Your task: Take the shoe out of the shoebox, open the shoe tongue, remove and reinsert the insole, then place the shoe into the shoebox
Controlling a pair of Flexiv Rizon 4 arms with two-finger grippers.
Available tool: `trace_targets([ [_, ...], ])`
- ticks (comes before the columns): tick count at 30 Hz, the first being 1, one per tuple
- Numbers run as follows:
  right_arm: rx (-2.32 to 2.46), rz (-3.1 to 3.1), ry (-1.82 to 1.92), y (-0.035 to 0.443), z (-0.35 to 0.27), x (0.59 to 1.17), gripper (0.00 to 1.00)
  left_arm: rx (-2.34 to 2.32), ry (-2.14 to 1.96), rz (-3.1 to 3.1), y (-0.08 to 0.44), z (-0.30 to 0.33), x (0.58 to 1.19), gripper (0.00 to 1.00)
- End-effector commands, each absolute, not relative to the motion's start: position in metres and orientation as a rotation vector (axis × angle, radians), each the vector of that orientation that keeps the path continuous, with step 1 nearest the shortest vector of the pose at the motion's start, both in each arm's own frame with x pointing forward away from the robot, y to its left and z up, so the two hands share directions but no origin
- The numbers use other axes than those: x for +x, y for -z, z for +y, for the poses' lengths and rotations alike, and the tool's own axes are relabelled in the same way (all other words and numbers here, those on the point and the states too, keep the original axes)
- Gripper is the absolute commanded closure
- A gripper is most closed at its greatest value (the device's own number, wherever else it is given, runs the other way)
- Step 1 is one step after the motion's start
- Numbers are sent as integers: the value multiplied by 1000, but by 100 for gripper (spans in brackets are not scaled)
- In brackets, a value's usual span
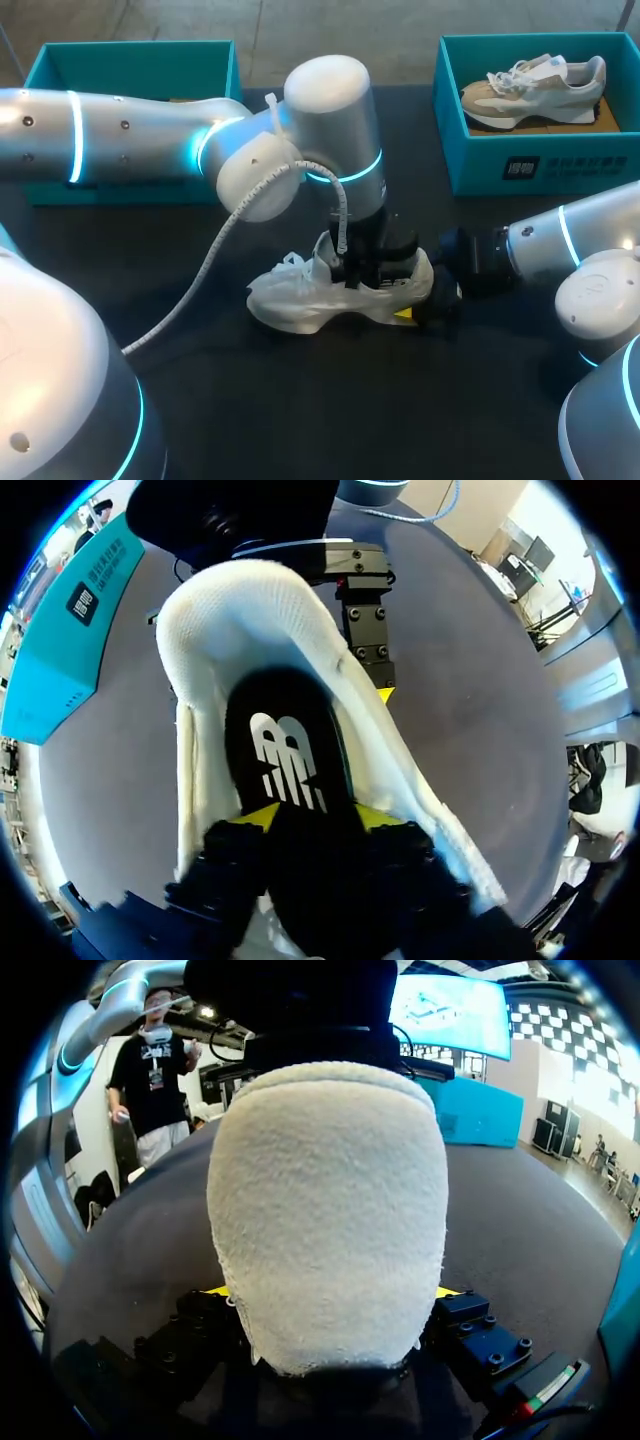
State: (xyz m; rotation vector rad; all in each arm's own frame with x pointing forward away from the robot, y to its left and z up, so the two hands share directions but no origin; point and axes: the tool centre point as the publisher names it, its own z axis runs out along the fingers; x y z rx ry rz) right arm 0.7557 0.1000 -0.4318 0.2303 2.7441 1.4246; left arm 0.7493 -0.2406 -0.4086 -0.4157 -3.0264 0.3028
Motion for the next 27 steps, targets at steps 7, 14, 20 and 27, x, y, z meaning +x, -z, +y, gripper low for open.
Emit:
trace_targets([
  [7,231,2745,-1420,436,101,755,100,-446,-291,-3020,430,-250,748,34],
  [14,231,2745,-1420,436,101,755,100,-453,-247,-3033,447,-252,752,42],
  [20,231,2745,-1420,436,101,755,100,-475,-198,-3053,463,-253,752,53],
  [27,231,2745,-1420,436,101,755,100,-480,-183,-3100,467,-252,753,73],
])
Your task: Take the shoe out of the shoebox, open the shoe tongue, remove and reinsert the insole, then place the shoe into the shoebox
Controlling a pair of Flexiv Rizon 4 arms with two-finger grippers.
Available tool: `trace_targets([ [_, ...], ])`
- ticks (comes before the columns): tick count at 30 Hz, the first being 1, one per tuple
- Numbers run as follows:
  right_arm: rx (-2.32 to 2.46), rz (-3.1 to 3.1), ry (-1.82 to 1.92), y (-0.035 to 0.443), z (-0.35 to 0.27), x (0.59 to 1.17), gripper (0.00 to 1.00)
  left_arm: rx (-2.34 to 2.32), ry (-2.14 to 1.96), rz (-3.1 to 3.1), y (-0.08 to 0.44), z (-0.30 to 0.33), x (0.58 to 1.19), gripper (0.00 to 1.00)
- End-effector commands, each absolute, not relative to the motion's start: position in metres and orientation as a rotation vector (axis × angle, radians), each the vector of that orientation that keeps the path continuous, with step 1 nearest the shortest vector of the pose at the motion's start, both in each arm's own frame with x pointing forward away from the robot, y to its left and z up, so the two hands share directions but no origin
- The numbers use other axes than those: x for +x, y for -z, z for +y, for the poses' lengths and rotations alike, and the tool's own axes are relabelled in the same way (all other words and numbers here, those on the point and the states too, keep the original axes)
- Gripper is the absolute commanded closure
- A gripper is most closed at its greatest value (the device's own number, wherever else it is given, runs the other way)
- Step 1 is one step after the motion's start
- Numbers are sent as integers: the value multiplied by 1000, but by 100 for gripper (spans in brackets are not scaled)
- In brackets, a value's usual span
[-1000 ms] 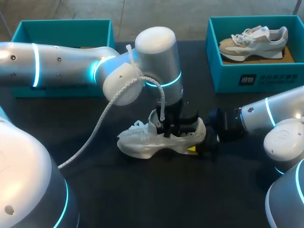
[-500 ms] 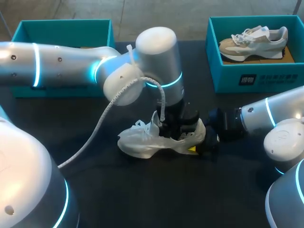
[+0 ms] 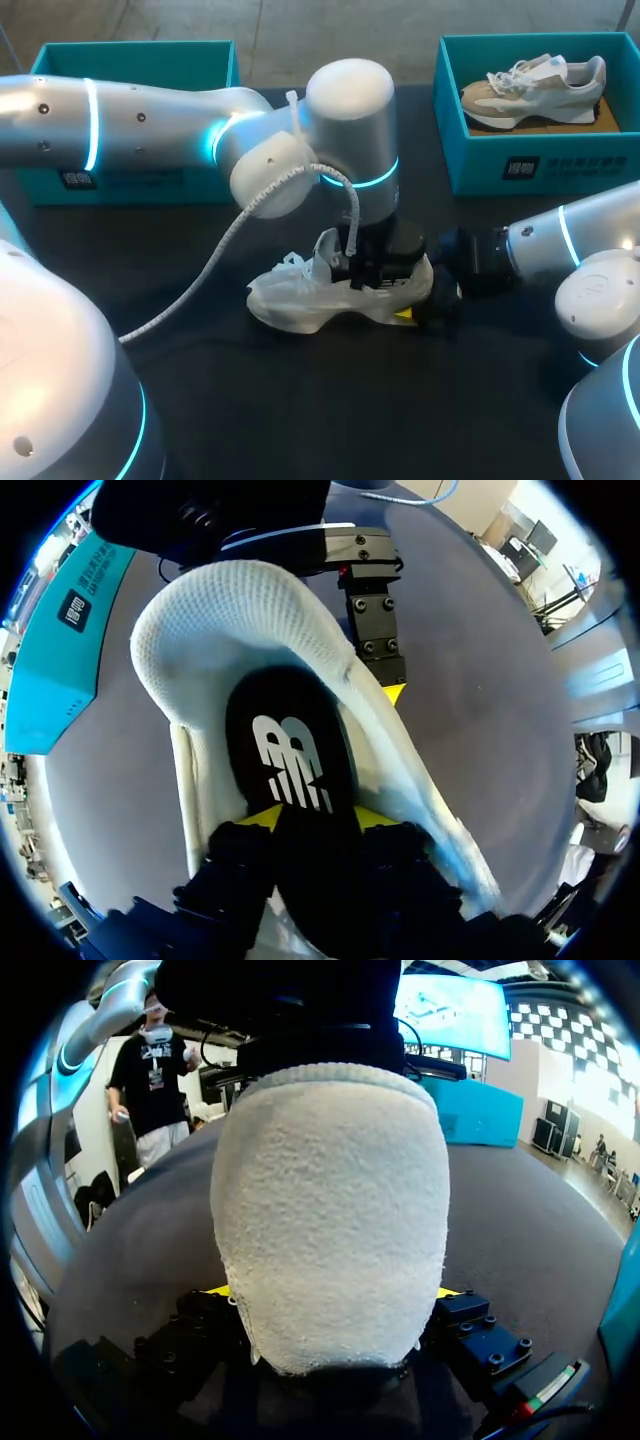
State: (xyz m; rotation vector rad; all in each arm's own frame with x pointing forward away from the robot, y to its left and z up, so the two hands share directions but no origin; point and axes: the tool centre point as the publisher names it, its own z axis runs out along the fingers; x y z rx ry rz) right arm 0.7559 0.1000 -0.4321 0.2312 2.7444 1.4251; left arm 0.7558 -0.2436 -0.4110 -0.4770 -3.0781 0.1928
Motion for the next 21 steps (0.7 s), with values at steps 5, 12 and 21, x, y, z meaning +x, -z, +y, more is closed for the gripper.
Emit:
trace_targets([
  [5,231,2745,-1420,436,101,755,100,-476,-189,-3122,466,-248,754,95],
  [12,231,2745,-1420,436,101,755,100,-421,-261,-3106,442,-239,759,100],
  [21,231,2745,-1420,436,101,755,100,-398,-357,-3042,406,-230,753,100],
])
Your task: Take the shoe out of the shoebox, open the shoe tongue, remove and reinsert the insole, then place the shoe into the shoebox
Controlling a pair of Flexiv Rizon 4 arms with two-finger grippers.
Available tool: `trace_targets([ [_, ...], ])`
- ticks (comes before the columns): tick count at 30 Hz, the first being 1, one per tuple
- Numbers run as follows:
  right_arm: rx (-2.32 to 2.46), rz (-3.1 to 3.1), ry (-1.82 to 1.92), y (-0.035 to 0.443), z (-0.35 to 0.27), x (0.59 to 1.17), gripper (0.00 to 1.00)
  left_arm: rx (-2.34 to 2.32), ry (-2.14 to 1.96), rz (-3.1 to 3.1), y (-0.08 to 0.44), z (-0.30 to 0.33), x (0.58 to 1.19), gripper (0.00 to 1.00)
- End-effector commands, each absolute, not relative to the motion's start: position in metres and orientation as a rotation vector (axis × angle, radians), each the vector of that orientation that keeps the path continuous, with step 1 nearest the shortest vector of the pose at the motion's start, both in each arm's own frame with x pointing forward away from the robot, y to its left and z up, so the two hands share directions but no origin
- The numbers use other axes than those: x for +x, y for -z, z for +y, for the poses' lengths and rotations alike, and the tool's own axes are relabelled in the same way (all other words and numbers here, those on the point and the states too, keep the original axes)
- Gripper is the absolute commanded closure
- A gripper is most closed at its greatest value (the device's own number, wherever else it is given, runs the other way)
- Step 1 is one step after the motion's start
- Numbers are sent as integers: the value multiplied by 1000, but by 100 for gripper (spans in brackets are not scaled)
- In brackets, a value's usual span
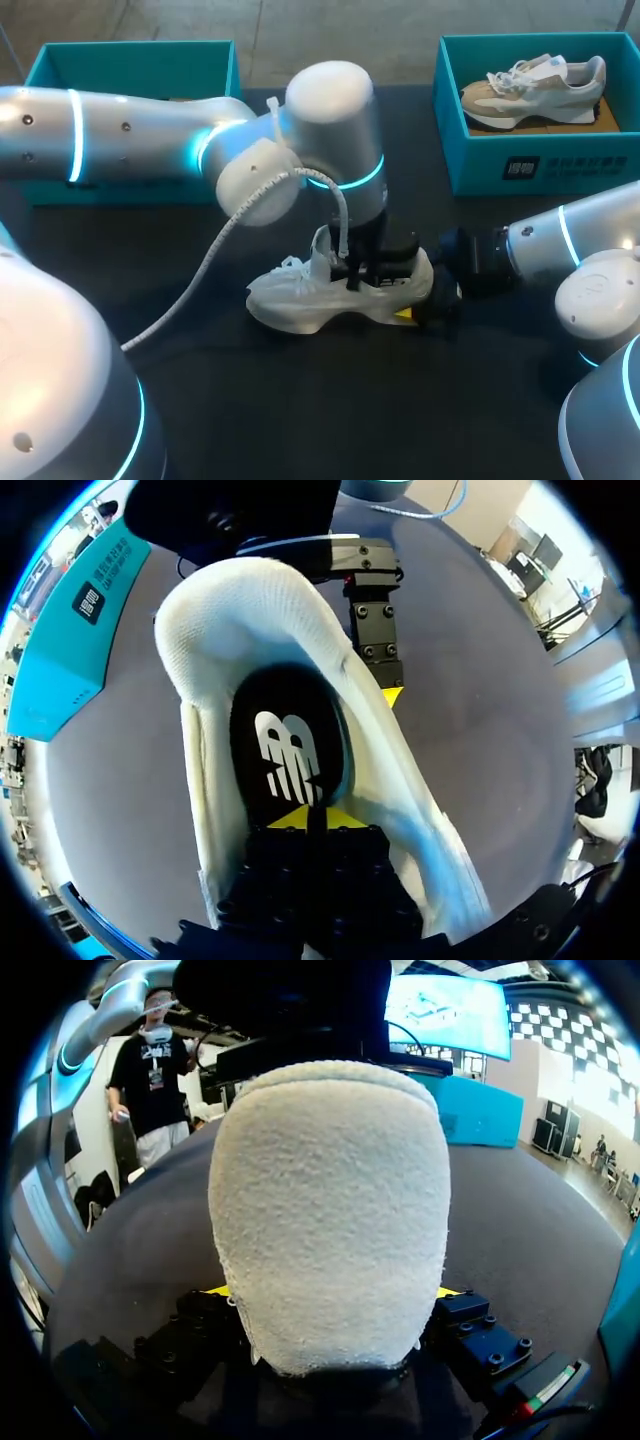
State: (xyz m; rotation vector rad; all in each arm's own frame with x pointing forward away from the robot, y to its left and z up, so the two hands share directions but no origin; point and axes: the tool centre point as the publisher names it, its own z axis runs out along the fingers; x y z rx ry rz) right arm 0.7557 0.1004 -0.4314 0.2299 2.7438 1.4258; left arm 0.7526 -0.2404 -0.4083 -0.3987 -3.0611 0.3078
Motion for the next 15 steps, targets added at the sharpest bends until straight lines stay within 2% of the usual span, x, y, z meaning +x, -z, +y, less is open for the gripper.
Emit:
trace_targets([
  [1,231,2745,-1420,436,101,755,100,-388,-357,-3034,403,-229,753,100],
  [15,231,2745,-1420,436,101,755,100,-359,-483,-2884,377,-221,752,100],
])
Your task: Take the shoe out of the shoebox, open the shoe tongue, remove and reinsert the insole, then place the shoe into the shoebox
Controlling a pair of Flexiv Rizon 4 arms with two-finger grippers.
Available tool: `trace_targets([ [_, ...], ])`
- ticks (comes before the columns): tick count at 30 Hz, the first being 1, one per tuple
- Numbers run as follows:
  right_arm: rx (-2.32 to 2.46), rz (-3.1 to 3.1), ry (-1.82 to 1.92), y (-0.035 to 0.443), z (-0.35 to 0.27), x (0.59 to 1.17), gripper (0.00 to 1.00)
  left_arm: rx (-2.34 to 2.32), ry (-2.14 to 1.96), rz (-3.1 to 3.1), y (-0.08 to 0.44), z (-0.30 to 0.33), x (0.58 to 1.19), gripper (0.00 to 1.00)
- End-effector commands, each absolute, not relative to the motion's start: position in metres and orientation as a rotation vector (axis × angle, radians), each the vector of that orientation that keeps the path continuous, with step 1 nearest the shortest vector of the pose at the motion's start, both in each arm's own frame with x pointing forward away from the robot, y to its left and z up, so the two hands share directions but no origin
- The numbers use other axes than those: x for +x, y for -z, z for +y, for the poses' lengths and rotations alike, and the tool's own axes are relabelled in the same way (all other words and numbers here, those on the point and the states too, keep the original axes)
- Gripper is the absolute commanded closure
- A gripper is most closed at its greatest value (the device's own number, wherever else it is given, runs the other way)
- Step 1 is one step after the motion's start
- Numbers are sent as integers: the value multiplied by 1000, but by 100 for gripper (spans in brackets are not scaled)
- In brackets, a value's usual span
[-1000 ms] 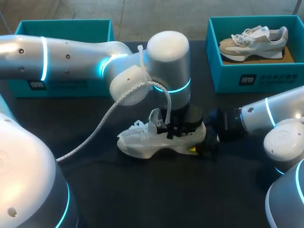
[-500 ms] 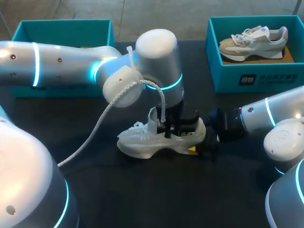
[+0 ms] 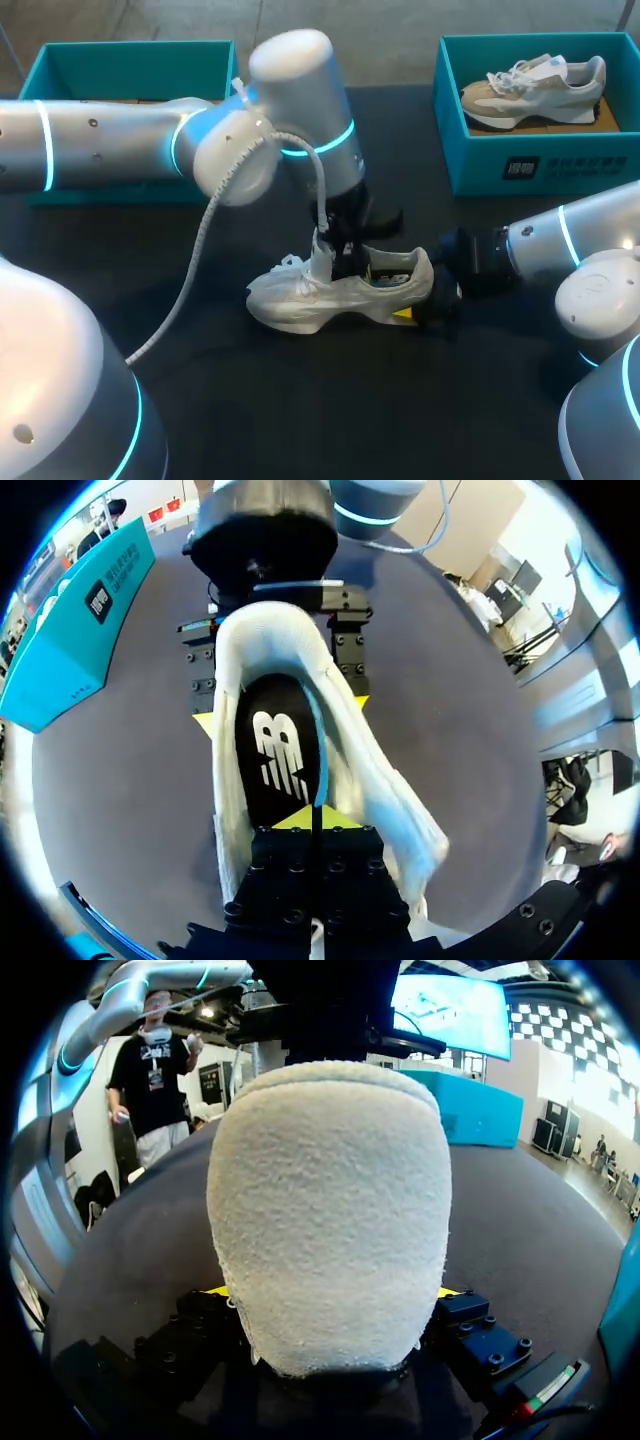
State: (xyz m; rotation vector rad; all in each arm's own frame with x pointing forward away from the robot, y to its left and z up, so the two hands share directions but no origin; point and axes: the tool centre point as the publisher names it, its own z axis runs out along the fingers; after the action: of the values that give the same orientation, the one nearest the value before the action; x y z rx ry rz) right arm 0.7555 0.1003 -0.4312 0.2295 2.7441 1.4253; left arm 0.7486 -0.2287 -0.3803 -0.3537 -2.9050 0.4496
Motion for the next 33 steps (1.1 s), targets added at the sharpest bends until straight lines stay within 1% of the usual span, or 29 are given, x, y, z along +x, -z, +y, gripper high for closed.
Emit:
trace_targets([
  [1,231,2745,-1420,436,101,755,100,-360,-487,-2880,375,-221,752,100],
  [19,231,2745,-1420,436,101,755,100,-331,-721,-2702,340,-204,752,100],
  [25,231,2745,-1420,436,101,755,100,-353,-811,-2640,326,-209,750,100],
  [33,231,2745,-1420,436,101,755,100,-401,-876,-2600,313,-231,746,100],
])
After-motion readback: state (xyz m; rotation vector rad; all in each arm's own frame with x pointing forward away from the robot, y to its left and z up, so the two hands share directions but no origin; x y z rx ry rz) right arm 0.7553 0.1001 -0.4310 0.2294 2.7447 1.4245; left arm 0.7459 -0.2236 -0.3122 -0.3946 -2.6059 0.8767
